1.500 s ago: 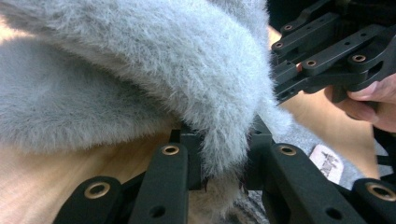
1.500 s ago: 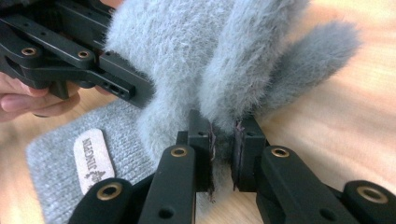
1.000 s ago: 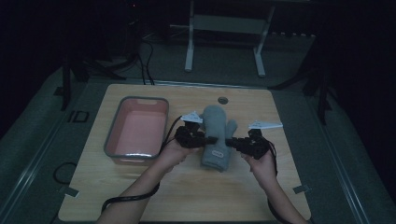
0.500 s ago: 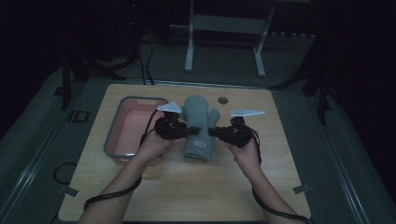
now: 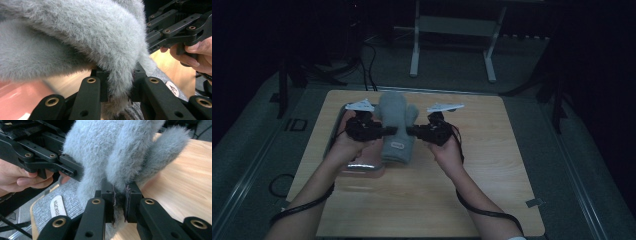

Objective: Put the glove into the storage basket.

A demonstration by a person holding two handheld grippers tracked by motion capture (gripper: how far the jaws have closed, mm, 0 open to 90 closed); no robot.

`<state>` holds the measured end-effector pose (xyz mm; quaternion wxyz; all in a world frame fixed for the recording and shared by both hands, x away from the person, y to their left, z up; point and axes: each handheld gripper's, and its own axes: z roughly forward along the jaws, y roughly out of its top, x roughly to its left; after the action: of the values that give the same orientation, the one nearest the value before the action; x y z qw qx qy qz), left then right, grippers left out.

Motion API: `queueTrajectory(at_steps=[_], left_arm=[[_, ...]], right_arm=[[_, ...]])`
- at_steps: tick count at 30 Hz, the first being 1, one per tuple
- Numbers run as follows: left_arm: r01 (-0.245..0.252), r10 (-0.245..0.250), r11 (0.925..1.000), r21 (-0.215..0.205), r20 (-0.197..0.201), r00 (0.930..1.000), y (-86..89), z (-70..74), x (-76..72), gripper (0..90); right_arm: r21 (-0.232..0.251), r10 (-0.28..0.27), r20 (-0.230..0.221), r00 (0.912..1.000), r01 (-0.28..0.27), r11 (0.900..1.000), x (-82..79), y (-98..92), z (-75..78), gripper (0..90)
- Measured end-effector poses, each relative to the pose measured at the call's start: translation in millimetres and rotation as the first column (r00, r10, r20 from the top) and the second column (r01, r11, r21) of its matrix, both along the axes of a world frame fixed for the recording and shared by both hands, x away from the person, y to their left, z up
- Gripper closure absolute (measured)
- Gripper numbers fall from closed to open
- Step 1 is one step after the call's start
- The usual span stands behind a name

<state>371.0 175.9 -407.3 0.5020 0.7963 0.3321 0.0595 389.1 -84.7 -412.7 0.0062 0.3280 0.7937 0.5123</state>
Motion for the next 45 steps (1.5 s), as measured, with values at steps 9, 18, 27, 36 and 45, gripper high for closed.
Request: queueTrajectory(at_steps=[9, 18, 27, 36, 45], left_arm=[[-0.073, 0.073, 0.9971, 0.022, -0.003, 0.9973, 57.5, 5.0, -5.3, 76.6], [-0.115, 0.115, 0.9933, 0.002, -0.082, 0.99, 83.6, -26.3, 4.6, 76.4], [-0.157, 0.166, 0.9857, 0.062, -0.191, 0.9674, 81.5, -67.4, 23.5, 75.9], [-0.164, 0.202, 0.9713, 0.172, -0.235, 0.9507, 68.1, -84.5, 39.2, 75.5], [-0.172, 0.274, 0.9372, 0.303, -0.334, 0.9017, 56.9, -98.9, 60.6, 74.4]], right_arm=[[0.016, 0.043, -0.014, 0.999, -0.043, 0.999, 8.0, 63.0, 2.8, 81.1], [-0.027, 0.042, -0.046, 0.9981, -0.043, 0.999, 19.6, 97.9, -17.3, 81.2], [-0.121, 0.0, -0.124, 0.9922, -0.015, 0.993, 36.5, 113.1, -60.4, 81.3], [-0.216, -0.054, -0.15, 0.9872, 0.02, 0.976, 45.7, 118.4, -81.6, 78.3], [-0.165, -0.042, -0.082, 0.9958, 0.029, 0.986, 38.6, 107.2, -61.1, 59.9]])
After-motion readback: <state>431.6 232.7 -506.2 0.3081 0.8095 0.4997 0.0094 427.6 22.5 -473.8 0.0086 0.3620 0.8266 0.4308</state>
